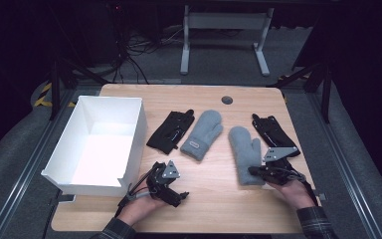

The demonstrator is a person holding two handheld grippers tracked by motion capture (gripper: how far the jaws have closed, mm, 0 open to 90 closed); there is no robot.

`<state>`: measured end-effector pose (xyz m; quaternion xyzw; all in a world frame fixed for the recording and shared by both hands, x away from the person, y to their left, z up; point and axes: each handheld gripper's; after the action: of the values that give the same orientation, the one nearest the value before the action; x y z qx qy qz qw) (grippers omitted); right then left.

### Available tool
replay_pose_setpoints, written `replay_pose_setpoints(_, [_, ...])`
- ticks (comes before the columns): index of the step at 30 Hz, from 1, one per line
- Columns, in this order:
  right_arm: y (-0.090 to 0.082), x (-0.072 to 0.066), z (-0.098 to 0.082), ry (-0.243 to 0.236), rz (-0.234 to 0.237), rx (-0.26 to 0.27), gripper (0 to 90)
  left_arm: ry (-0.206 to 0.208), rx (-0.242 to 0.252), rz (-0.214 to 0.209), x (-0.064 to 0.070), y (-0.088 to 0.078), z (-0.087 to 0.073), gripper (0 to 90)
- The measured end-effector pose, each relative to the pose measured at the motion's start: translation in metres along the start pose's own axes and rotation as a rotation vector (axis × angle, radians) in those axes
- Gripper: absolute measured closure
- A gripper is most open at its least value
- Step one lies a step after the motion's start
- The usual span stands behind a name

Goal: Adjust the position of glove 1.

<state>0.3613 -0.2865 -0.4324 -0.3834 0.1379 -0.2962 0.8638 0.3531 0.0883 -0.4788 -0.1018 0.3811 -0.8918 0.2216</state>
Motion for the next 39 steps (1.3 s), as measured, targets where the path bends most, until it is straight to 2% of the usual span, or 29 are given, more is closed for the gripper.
replay_pose_setpoints(4, [-0.002, -0.009, 0.001, -0.028, 0.015, 0.002, 90.0, 0.001, -0.001, 0.002, 0.0, 0.0, 0.0, 0.1])
replay_pose_setpoints(7, [-0.006, -0.007, 0.005, -0.033, 0.009, 0.047, 90.0, 0.0, -0.001, 0.002, 0.0, 0.0, 0.0, 0.1])
replay_pose_setpoints(10, [-0.009, 0.005, 0.01, -0.023, -0.016, 0.061, 90.0, 0.0, -0.001, 0.002, 0.0, 0.0, 0.0, 0.1])
replay_pose_setpoints(16, [-0.006, 0.041, 0.009, 0.034, -0.073, 0.071, 90.0, 0.0, -0.001, 0.002, 0.0, 0.0, 0.0, 0.1])
replay_pose_setpoints(20, [-0.001, 0.056, 0.009, 0.054, -0.086, 0.076, 90.0, 0.0, -0.001, 0.003, 0.0, 0.0, 0.0, 0.1])
replay_pose_setpoints(23, [0.008, 0.063, 0.01, 0.057, -0.079, 0.061, 90.0, 0.0, -0.001, 0.004, 0.0, 0.0, 0.0, 0.1])
replay_pose_setpoints(26, [0.019, 0.064, 0.01, 0.048, -0.079, 0.016, 90.0, 0.0, -0.001, 0.004, 0.0, 0.0, 0.0, 0.1])
replay_pose_setpoints(29, [0.025, 0.062, 0.01, 0.047, -0.078, 0.005, 90.0, 0.001, -0.002, 0.004, 0.0, 0.0, 0.0, 0.1])
replay_pose_setpoints(39, [0.02, 0.039, 0.01, 0.023, -0.063, -0.025, 90.0, 0.0, -0.004, 0.005, 0.0, 0.0, 0.0, 0.1])
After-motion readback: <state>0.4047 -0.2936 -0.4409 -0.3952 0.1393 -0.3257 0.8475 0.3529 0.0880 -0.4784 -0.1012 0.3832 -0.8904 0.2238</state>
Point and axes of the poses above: each handheld gripper's, and its own axes: y roughly forward along the jaws, z roughly out of its top, x roughly to its right, and after that the axes turned 1 degree about y, right-handed
